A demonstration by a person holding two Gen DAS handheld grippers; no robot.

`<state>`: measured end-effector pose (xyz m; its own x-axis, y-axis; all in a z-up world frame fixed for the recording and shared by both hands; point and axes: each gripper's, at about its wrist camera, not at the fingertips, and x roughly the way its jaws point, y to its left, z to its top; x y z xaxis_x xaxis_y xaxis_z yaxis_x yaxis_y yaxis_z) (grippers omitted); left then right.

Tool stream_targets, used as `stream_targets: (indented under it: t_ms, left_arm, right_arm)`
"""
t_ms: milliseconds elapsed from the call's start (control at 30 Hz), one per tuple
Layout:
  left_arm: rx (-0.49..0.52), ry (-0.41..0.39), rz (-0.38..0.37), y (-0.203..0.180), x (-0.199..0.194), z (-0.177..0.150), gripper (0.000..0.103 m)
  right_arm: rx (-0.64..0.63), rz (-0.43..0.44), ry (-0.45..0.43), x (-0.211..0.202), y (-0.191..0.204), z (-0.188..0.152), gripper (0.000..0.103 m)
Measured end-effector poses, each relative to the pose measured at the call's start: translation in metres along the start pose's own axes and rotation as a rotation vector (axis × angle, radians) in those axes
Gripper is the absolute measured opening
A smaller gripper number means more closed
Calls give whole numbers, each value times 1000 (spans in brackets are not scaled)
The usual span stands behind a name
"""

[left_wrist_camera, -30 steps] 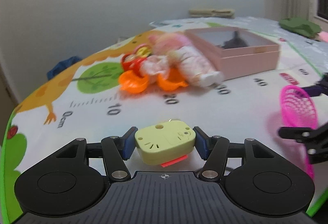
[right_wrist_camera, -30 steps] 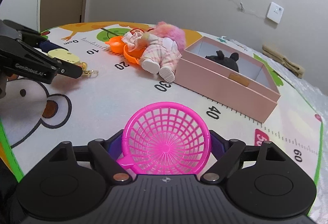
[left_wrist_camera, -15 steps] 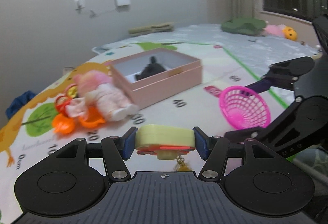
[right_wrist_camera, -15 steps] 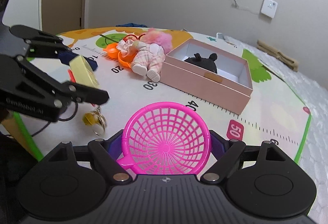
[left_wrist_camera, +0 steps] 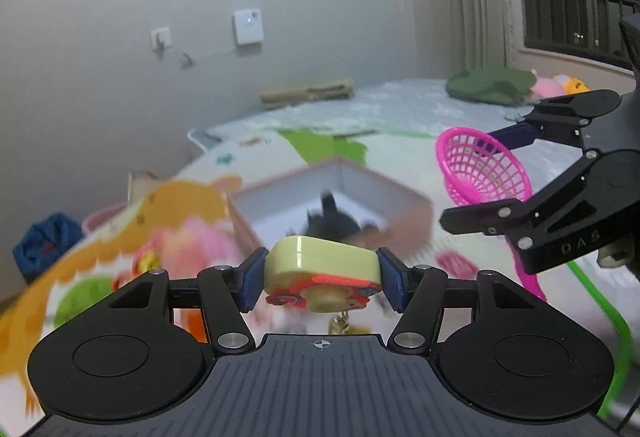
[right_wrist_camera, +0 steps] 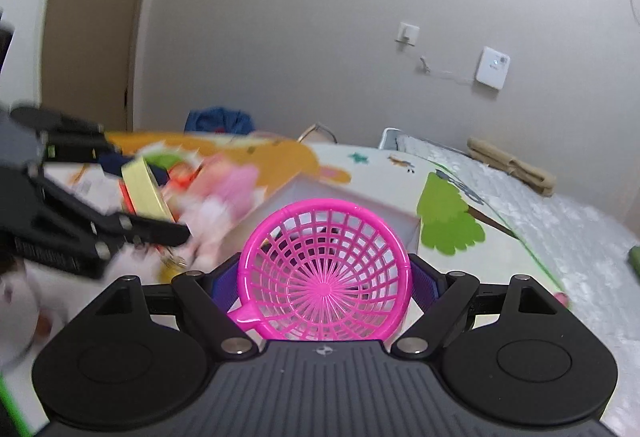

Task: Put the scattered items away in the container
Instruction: 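Release the yellow toy into the pink box with the left gripper while the right gripper releases the net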

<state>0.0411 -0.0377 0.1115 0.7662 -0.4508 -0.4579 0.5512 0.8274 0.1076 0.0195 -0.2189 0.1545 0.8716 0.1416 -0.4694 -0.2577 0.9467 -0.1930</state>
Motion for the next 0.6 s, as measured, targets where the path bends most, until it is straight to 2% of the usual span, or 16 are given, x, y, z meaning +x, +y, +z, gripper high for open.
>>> stream_targets:
  t_ms: [133, 200, 367, 467, 533, 600]
  left_arm:
    - [5, -18, -3, 15, 55, 38, 63]
    - [-15, -14, -11, 27, 85, 51, 63]
    - [-109, 17, -41, 54, 148, 67, 63]
    - [-166, 46, -61, 69, 170, 66, 70]
    - [-191, 57, -56, 77, 173, 63, 79]
    - [-188, 51, -45, 83, 169, 59, 79]
  right_arm:
    - [110, 52, 0, 58, -49, 27, 83]
    - [142, 52, 8, 86, -70, 33, 83]
    - [125, 41, 26, 150, -95, 36, 84]
    - [107, 44, 45, 178, -100, 33, 87]
    - [117, 35, 48, 187, -104, 31, 87]
    - [138, 28, 45, 189, -106, 30, 87]
